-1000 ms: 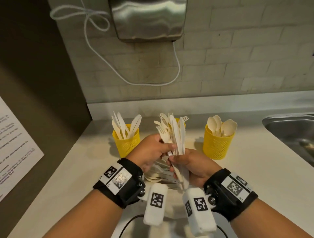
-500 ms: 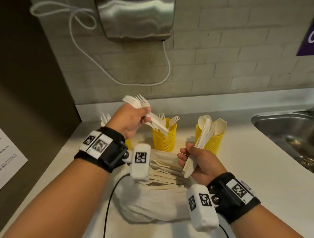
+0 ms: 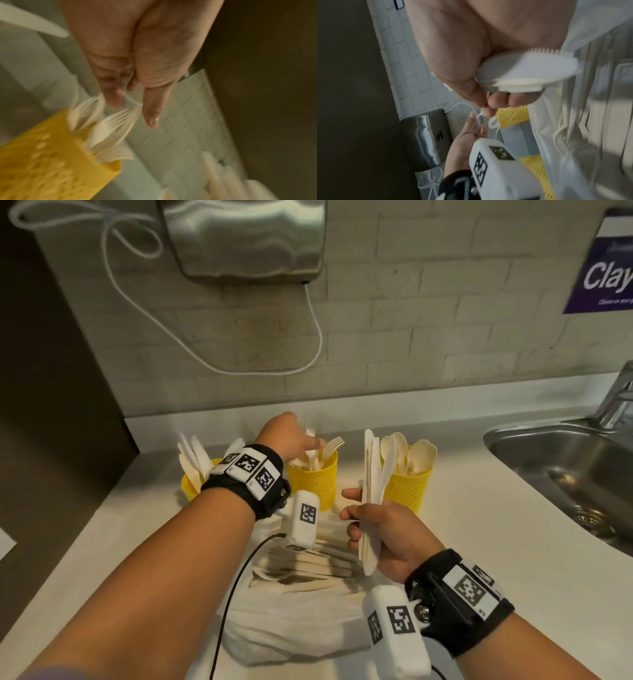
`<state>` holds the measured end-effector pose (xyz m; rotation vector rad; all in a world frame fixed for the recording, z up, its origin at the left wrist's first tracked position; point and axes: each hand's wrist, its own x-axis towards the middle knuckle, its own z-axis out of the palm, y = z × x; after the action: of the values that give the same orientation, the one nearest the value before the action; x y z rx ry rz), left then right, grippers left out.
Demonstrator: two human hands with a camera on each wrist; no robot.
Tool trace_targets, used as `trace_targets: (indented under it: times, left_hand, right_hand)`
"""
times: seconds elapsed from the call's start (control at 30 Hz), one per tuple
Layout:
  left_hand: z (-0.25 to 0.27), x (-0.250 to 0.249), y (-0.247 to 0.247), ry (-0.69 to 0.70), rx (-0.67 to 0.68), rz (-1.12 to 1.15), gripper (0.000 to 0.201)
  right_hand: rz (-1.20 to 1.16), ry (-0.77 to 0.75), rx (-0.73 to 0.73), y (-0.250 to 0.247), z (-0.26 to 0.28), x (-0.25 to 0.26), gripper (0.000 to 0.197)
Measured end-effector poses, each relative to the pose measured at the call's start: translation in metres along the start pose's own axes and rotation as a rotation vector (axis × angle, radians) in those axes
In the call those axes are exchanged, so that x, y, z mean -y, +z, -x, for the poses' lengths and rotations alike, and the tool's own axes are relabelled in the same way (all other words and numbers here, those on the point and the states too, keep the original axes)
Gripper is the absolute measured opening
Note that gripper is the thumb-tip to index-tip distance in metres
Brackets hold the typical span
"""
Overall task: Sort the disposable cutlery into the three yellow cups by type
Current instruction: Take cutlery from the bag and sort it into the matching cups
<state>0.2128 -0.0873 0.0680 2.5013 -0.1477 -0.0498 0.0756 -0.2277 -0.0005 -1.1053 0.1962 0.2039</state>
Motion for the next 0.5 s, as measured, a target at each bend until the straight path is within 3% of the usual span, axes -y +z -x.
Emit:
trace_targets:
  times: [0.07,0.1,0.13,0.17,0.23,0.3,0.37,0.5]
  left_hand:
    - [0.019,0.0,-0.008,0.029,-0.168,0.07,0.079]
    - [0.032,0.001,-0.008,0.053,-0.229,0.142,0.075]
    - [0.043,0.004,-0.005,0.054,-0.207,0.226,0.068]
    - [0.056,0.008,0.0,0.039,-0.097,0.344,0.062]
    - [0.079,0.016,0.016,-0.016,0.252,0.649,0.052]
    - [0.093,0.023,0.025,-0.057,0.398,0.911,0.029]
    - [0.1,0.03,0.025,-0.041,0.324,0.974,0.012]
    - [0.105,0.047,0.02,-0.057,0.195,0.957,0.01]
  right_hand:
    - [-0.034,0.028,0.061,0.0,-0.001,0.0,0.036]
    - [-0.056,0.047,0.093,0.001,-0.001,-0.001,0.038]
    - [-0.076,0.067,0.126,0.003,-0.002,-0.001,0.038]
    - [-0.093,0.088,0.16,0.005,-0.002,-0.002,0.037]
    - [-0.111,0.124,0.235,0.014,-0.001,-0.005,0.031]
    - [-0.112,0.153,0.3,0.025,0.0,-0.008,0.023]
    - [-0.11,0.173,0.319,0.033,0.0,-0.012,0.018]
    - [-0.1,0.139,0.273,0.042,-0.001,-0.019,0.014]
